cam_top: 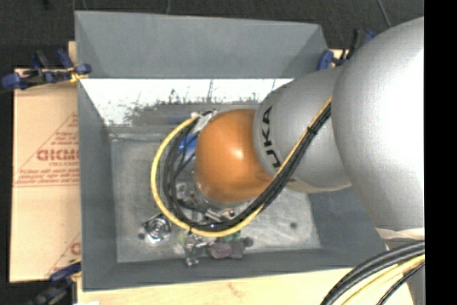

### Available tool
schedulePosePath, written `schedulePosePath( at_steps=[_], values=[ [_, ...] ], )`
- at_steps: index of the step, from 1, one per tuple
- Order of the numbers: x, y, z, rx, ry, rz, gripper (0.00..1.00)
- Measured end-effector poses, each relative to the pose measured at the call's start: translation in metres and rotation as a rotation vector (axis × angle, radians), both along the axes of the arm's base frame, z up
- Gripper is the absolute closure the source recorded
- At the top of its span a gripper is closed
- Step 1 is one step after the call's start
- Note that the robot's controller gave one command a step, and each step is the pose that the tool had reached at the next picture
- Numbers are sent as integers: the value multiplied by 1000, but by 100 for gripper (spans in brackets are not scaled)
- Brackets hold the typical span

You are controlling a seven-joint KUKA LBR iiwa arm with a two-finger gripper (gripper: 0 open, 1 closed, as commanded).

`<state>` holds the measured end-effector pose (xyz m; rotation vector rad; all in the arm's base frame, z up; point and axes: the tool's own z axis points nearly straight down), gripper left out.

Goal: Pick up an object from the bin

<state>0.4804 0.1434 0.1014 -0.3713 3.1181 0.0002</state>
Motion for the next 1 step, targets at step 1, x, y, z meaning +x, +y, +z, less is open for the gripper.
schedulePosePath(
  at_steps=[1],
  values=[
    [2,-94,5,-4,4,-153,0]
  ],
)
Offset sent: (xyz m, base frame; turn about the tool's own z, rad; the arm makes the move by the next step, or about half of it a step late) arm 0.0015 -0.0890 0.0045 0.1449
